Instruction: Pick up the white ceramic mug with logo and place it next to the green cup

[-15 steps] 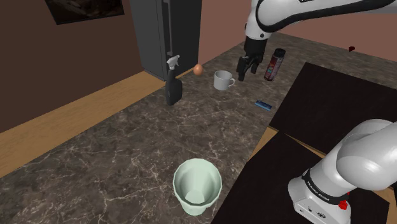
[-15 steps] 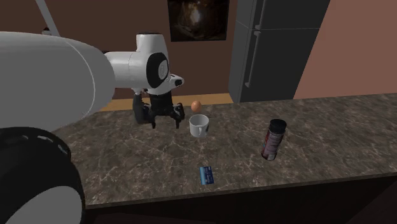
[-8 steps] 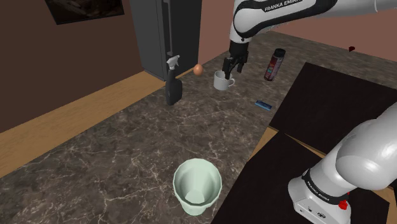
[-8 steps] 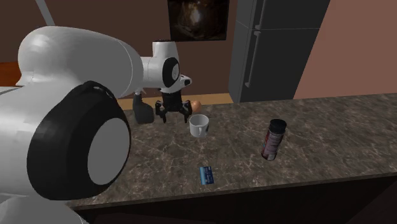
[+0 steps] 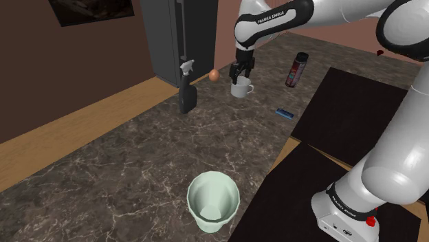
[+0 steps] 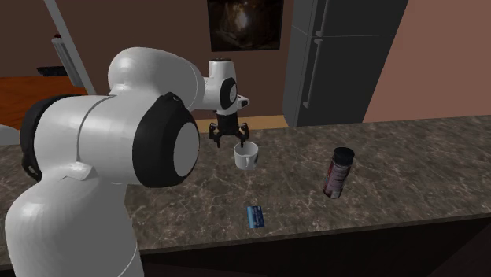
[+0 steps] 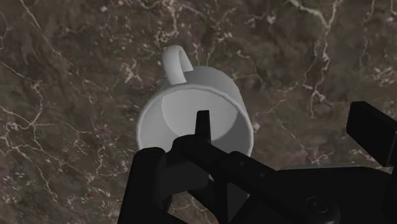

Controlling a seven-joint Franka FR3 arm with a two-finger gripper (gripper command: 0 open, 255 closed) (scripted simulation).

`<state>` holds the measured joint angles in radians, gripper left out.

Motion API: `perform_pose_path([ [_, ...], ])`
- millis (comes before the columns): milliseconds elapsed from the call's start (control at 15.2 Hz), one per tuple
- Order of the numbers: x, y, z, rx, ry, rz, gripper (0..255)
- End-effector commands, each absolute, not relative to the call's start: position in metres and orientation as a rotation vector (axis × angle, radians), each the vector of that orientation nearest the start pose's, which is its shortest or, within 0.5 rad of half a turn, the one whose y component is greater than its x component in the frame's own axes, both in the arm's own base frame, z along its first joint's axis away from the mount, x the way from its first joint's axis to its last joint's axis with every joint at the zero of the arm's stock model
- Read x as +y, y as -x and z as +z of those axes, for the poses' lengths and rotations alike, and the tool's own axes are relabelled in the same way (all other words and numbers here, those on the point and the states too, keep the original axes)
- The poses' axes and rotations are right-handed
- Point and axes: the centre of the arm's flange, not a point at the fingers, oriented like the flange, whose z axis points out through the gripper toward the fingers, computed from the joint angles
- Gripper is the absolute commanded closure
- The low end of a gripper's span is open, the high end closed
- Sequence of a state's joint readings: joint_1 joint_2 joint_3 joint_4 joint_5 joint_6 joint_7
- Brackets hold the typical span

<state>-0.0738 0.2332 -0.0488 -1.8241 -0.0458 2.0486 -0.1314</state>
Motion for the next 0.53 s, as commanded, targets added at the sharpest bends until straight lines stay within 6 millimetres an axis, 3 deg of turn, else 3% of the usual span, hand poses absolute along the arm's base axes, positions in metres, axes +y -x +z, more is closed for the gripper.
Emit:
perform_pose_path([
  [0,-0.082,-0.636,0.396,-0.046,3.194,0.019,0],
  [66,-0.086,-0.647,0.39,-0.044,3.195,0.016,0],
  [462,-0.088,-0.649,0.363,-0.044,3.195,0.016,0],
])
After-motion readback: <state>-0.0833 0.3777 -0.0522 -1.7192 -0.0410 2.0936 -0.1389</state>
